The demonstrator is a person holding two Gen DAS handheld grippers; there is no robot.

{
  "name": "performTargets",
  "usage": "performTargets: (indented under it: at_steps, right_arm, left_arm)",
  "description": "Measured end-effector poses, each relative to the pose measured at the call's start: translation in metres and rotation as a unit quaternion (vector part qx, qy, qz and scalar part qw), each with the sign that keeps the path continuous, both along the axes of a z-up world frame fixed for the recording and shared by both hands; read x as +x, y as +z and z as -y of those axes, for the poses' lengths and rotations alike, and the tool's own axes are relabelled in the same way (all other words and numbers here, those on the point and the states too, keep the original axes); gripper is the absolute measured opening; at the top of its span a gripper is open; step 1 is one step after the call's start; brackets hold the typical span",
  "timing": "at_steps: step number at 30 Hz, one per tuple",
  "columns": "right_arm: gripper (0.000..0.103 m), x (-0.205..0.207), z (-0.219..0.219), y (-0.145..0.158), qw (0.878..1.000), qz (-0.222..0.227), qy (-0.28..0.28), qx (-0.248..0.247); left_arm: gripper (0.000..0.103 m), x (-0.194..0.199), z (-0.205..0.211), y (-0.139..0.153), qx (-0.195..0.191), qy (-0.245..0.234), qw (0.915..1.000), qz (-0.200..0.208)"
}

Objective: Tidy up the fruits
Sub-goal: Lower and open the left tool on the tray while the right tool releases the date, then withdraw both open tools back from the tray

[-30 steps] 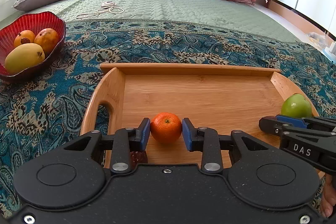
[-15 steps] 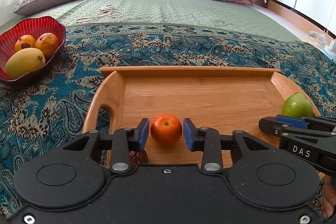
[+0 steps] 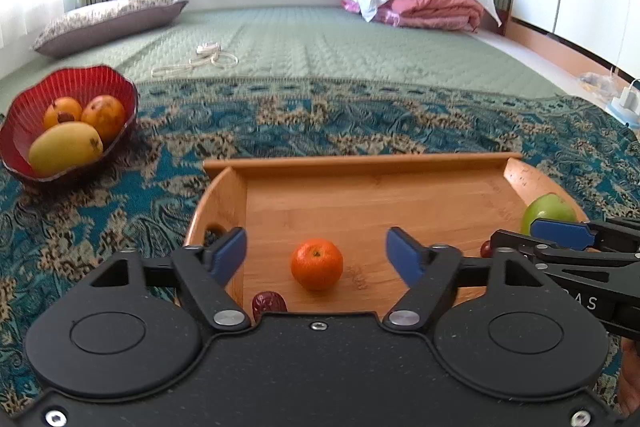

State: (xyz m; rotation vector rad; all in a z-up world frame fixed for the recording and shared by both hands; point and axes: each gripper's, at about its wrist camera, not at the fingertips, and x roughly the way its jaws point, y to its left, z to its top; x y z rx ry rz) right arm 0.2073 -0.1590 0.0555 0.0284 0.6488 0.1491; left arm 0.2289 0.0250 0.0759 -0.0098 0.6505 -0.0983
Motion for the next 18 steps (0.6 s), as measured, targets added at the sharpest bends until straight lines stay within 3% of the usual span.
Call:
performTargets:
  at_steps: [5,11,18]
  right_arm:
    - [0.072,-0.01,0.004,0.009,1.0,0.017,-0.008,-0.003]
    - [0.083,-0.024,0.01,0.02,0.999,0.041,-0.018,-0.004]
    - [0.087,-0.039,0.015,0.025,0.998,0.053,-0.025,-0.004]
  left_arm:
    - [0.091,-0.013,-0.001,0.012,0.005,-0.003,0.9997,0.023]
    - [0.094,-0.03,-0.001,0.022,0.003,-0.007,0.9991,0.041]
    - [0.095,-0.051,-0.002,0.026,-0.003,-0.009,0.9986,0.052]
